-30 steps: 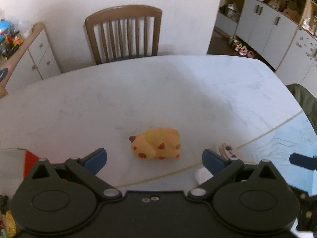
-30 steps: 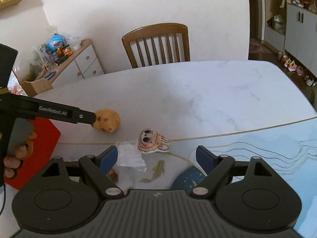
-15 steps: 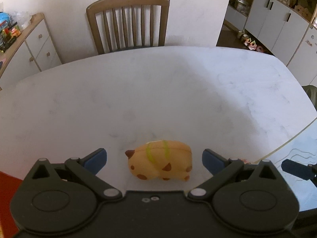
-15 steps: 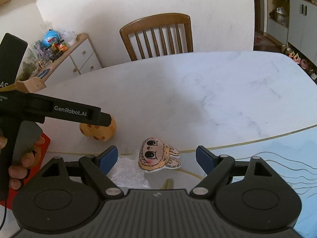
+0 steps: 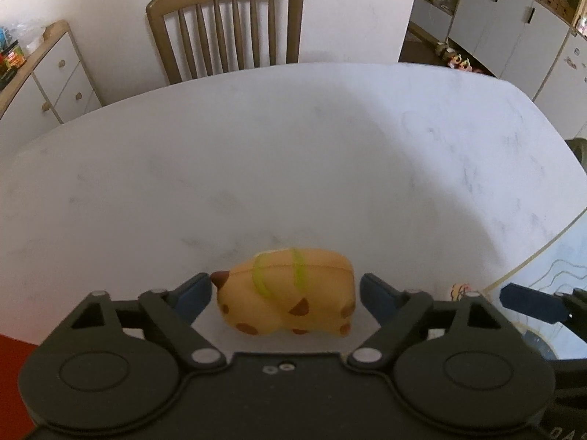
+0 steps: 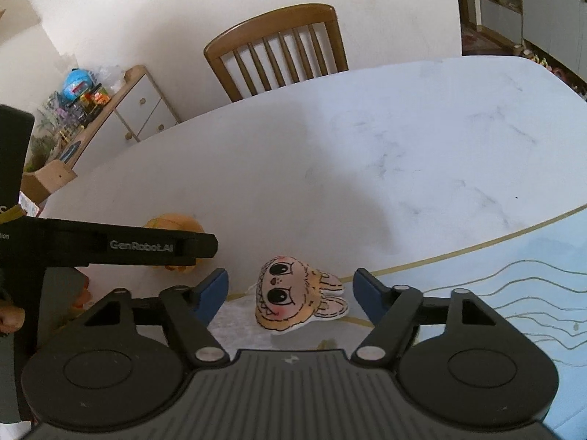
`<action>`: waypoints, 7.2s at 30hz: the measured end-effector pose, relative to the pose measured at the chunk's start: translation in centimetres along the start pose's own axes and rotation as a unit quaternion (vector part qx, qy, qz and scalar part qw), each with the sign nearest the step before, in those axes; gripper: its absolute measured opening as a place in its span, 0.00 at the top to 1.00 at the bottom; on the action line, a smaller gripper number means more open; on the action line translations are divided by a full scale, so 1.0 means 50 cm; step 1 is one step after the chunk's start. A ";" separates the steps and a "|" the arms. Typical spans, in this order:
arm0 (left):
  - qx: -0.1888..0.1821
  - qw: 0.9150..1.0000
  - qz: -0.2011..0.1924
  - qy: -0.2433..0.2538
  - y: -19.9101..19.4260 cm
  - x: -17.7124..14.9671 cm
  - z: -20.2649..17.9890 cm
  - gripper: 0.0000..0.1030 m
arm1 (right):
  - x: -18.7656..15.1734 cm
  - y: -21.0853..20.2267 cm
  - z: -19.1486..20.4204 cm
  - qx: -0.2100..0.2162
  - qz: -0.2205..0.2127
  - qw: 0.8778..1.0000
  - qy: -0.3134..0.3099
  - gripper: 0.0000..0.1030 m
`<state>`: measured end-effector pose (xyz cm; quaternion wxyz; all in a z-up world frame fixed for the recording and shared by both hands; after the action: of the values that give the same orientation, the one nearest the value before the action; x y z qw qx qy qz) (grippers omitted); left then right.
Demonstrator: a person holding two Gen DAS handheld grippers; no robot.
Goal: Organize objects
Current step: 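Grasp the orange spotted pig toy with the left tool while the right tool grasps the cartoon-face plush, then carry the pig toy with the left tool while the right tool carries the plush to the box, then release the pig toy into the box with the left tool while the right tool drops the plush, then move both tools back from the box to the hair tie and granule bag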
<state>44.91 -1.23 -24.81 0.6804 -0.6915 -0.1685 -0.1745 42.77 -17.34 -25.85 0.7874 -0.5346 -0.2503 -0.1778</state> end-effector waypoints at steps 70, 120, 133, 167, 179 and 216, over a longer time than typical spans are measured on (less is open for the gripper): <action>-0.062 0.995 -0.075 0.009 -0.340 -0.114 0.043 0.30 | 0.007 -0.281 0.191 0.026 -0.049 0.991 -0.122 0.51; 0.055 0.990 -0.067 -0.108 -0.439 -0.314 0.603 0.30 | -0.140 -0.169 0.736 0.071 -0.012 0.958 -0.277 0.51; 0.088 0.994 -0.036 -0.050 -0.344 -0.300 0.614 0.30 | -0.132 -0.067 0.747 0.023 0.006 0.951 -0.307 0.51; 0.113 0.989 0.076 0.052 -0.223 -0.305 0.576 0.28 | -0.162 0.045 0.744 0.024 0.063 0.946 -0.318 0.45; 0.106 0.993 0.054 0.030 -0.246 -0.308 0.578 0.15 | -0.141 -0.040 0.736 0.061 0.032 0.958 -0.278 0.39; 0.017 0.992 -0.116 -0.040 -0.502 -0.256 0.388 0.09 | -0.060 -0.365 0.497 0.092 -0.085 0.976 -0.178 0.25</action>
<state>22.05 18.68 -8.96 0.6596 -0.6621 -0.2779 -0.2218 25.26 -0.85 -6.31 0.7580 -0.4596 -0.4464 -0.1224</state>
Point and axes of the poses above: each gripper's, at about its wrist camera, not at the fingertips, and y roughly the way its jaws point, z to its left, x to its top, the point moved 8 cm from there along y, roughly the way its jaws point, and after that the axes turned 2 degrees about -y, right-handed, at the moved point
